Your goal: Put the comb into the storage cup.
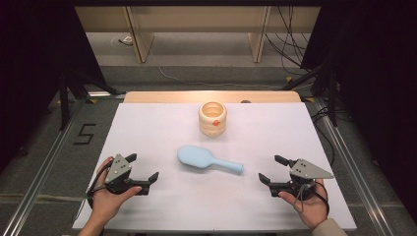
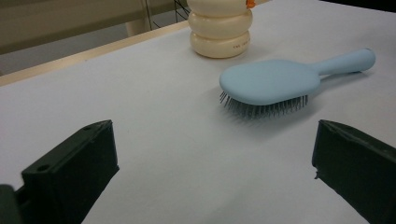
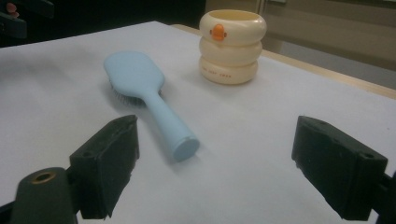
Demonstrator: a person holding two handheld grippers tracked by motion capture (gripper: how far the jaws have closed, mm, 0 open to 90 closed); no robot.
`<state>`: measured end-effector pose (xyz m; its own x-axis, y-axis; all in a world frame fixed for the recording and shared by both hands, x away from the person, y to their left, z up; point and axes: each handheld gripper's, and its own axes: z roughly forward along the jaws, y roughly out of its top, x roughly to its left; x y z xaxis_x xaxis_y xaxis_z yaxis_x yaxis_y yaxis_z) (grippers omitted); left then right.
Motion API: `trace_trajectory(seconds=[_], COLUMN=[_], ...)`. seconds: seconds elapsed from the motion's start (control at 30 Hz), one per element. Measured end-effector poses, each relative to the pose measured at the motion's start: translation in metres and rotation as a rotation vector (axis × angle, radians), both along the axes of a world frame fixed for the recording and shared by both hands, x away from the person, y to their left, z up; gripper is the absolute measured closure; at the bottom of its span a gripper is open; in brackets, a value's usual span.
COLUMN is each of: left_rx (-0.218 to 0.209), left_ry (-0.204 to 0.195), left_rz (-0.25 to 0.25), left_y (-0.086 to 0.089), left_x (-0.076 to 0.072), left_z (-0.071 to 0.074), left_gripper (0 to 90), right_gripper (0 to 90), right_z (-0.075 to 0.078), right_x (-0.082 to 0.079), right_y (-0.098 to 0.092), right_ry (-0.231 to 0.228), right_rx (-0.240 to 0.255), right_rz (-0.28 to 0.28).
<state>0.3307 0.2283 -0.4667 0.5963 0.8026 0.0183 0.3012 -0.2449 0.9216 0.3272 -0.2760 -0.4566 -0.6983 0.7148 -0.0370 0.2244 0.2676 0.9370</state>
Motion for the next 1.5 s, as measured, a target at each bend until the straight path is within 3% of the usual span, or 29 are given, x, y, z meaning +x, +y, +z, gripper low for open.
trace_trajectory(seconds=[0.3,0.83,1.1,1.5], left_rx=[0.006,0.010,0.009,0.012], left_ry=[-0.003,-0.004,-0.004,-0.002], left_rz=[-0.003,-0.003,-0.007,-0.007], left_y=[-0.001,-0.002,-0.003,-0.004], left_x=[0.000,0.000,0.000,0.001], left_z=[0.000,0.000,-0.001,-0.001], left_gripper=[0.0,0.0,0.0,0.0], right_gripper=[15.9,15.9,15.9,15.9], right_z=[0.001,0.003,0.003,0.007], right_x=[0.000,0.008,0.023,0.033], right_y=[0.002,0.013,0.026,0.039], right_ry=[-0.010,-0.014,-0.009,-0.012], right_rx=[-0.013,-0.020,-0.034,-0.063], right_rz=[-0.005,0.035,0.056,0.089])
